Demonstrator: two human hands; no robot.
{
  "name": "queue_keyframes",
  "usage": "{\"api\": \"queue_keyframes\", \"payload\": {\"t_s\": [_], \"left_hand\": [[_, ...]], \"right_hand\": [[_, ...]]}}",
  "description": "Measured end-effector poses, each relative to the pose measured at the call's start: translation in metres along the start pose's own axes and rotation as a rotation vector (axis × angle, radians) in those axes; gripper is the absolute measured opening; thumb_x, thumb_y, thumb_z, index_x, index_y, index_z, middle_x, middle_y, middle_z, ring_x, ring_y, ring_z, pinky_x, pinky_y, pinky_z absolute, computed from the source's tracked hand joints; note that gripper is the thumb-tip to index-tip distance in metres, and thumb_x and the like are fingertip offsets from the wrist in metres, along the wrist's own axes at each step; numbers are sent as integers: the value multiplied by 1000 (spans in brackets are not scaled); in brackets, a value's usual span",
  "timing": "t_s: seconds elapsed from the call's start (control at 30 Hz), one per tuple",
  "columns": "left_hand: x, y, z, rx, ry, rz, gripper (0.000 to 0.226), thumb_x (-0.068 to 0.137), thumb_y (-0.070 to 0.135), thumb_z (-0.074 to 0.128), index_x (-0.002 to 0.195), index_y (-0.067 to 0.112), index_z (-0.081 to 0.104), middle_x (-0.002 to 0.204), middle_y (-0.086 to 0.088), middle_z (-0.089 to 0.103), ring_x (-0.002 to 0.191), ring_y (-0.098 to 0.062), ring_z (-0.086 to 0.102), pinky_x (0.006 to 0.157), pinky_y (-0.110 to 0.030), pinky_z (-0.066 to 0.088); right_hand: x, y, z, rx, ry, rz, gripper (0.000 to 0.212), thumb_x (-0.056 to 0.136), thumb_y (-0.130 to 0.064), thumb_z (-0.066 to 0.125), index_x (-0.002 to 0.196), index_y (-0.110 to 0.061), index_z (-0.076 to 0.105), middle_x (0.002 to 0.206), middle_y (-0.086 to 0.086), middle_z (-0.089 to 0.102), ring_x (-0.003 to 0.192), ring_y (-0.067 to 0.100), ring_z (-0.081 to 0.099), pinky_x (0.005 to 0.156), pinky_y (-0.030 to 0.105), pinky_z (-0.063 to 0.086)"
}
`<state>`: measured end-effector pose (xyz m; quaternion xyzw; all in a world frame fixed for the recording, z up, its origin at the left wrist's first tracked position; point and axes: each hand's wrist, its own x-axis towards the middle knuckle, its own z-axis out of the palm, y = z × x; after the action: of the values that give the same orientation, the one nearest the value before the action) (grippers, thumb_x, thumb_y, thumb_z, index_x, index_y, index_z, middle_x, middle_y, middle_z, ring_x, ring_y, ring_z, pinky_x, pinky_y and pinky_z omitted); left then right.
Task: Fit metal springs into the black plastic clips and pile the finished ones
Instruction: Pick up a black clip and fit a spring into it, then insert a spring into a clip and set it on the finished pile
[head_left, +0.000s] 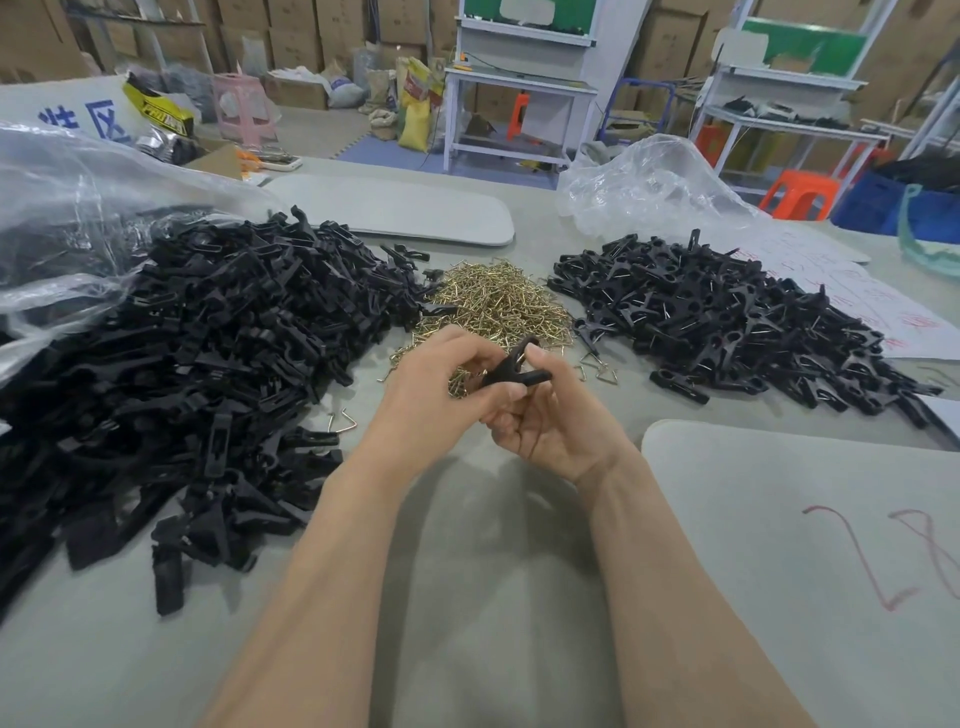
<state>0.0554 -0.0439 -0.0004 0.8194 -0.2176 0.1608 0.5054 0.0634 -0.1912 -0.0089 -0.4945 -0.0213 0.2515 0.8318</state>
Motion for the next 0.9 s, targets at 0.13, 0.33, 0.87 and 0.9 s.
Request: {"api": "queue_keyframes", "payload": {"t_s": [0.13, 0.33, 0.87, 0.9], "left_hand": [[0, 3, 2, -44, -7, 26, 31, 76, 16, 77, 93, 38, 63, 94, 13, 61, 86, -1, 57, 80, -19, 46], [-1, 0, 0, -89, 11, -62, 32, 77, 19, 76, 85, 46, 61, 83, 17, 64, 82, 6, 56, 76, -9, 41], [-6, -25, -26, 754, 274, -619, 44, 89, 24, 57, 132, 23, 50, 156, -9, 17, 145, -33, -2, 113, -59, -5], [-7, -27, -26, 784, 180, -673, 40, 90, 25, 56, 130, 23, 52, 157, -8, 15, 145, -32, -4, 113, -60, -4]], "right_hand": [[3, 1, -1, 9, 25, -11, 41, 73, -44, 58, 73, -7, 77, 68, 5, 69, 50, 8, 58, 49, 16, 50], [4, 0, -1, -72, 109, 13, 53, 67, -60, 56, 77, -12, 74, 62, 5, 67, 48, 7, 61, 48, 17, 52], [5, -9, -8, -989, 1027, -548, 83, 94, -24, 55, 151, -35, -4, 158, 17, -10, 147, 27, -1, 109, 26, 11], [8, -5, -4, -1055, 988, -540, 81, 93, -22, 56, 152, -32, 1, 158, 17, -9, 146, 26, -3, 112, 30, 6]]}}
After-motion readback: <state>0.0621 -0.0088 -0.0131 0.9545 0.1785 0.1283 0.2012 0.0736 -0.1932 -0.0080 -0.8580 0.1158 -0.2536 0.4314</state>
